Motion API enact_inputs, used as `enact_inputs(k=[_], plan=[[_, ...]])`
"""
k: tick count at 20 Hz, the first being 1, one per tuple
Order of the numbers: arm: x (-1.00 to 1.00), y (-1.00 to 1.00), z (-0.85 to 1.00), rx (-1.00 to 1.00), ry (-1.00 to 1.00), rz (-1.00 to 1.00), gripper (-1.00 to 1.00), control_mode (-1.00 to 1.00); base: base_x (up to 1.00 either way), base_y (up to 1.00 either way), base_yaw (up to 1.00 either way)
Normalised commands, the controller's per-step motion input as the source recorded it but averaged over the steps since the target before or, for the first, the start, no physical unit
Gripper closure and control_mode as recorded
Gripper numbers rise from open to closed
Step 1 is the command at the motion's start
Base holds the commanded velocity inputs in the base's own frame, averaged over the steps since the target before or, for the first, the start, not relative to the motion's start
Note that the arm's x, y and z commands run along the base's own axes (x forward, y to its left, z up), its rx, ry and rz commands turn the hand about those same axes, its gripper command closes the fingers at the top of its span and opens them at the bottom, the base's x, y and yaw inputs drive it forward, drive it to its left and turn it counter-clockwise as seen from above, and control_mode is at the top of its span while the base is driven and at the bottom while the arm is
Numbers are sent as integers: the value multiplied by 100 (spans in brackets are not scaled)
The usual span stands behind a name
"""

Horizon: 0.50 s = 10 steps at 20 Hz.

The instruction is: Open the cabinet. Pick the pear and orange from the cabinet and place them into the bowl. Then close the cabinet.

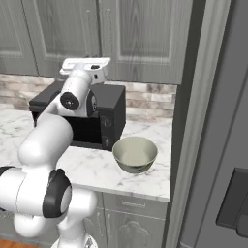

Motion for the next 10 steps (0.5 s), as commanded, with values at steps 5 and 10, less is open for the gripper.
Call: enact_inputs(k=[5, 10], plan=[[-56, 49, 50, 0, 0, -8, 100, -100, 0, 0, 0], [-61, 68, 58, 0, 0, -10, 100, -100, 0, 0, 0]])
